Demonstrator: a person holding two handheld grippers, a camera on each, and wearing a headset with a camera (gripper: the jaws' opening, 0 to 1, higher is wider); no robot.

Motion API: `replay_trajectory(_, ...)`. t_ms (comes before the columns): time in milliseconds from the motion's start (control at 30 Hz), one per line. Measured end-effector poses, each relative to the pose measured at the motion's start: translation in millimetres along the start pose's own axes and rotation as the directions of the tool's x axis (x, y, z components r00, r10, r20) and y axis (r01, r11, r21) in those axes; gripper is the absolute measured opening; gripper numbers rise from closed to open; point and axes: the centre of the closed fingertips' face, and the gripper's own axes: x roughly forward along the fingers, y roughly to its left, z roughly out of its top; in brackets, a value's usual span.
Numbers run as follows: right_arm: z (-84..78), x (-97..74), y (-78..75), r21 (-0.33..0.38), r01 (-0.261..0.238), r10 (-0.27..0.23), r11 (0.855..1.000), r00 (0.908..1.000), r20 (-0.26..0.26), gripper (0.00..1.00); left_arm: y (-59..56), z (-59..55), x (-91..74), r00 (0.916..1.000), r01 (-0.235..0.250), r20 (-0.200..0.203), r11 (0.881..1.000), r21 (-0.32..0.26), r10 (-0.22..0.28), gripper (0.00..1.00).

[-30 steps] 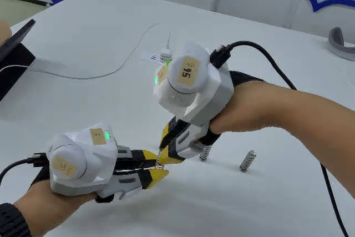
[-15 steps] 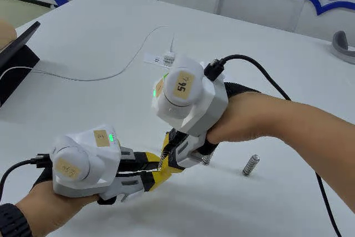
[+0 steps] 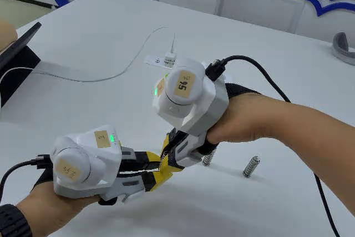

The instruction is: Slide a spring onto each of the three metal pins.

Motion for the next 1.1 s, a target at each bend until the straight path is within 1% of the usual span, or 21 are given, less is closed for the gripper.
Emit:
replay_trajectory(100, 0.5, -1.4, -1.6, 0.002, 0.005, -0.005, 1.000, 1.0000, 0.002, 0.12, 1.6, 1.0, -0.4, 1.0000, -0.008, 0.005, 1.000, -0.004, 0.008, 0.13)
replay_trajectory(167, 0.7, -2.5, -3.3, 0.005, 0.008, -0.008, 1.000, 1.0000, 0.006, 0.12, 2.2, 0.0, -0.3, 0.9999, -0.010, 0.002, 1.000, -0.008, 0.010, 0.16)
replay_trajectory(333, -1.0, -7.9, -9.2, 0.015, 0.022, -0.022, 1.000, 0.9997, 0.009, 0.12, 3.8, -2.2, -1.4, 0.9999, -0.015, -0.006, 1.000, -0.010, 0.015, 0.20)
replay_trajectory(467, -5.0, -13.2, -13.1, 0.021, 0.036, -0.036, 0.999, 0.9994, 0.001, 0.12, 9.6, -3.6, -3.9, 0.9995, -0.032, -0.008, 0.999, -0.026, 0.032, 0.26)
replay_trajectory(667, -8.5, -20.0, -20.0, 0.023, 0.054, -0.054, 0.998, 0.9985, -0.012, 0.12, 17.1, -3.1, -6.2, 0.9983, -0.058, -0.001, 0.997, -0.043, 0.058, 0.31)
replay_trajectory(867, -7.8, -28.8, -32.4, 0.028, 0.080, -0.080, 0.996, 0.9967, -0.013, 0.12, 21.7, -6.3, -7.7, 0.9972, -0.074, -0.007, 0.996, -0.059, 0.074, 0.40)
replay_trajectory(1100, -5.6, -34.6, -45.2, 0.033, 0.105, -0.105, 0.994, 0.9944, -0.012, 0.12, 25.8, -7.5, -8.7, 0.9962, -0.087, -0.008, 0.993, -0.078, 0.086, 0.47)
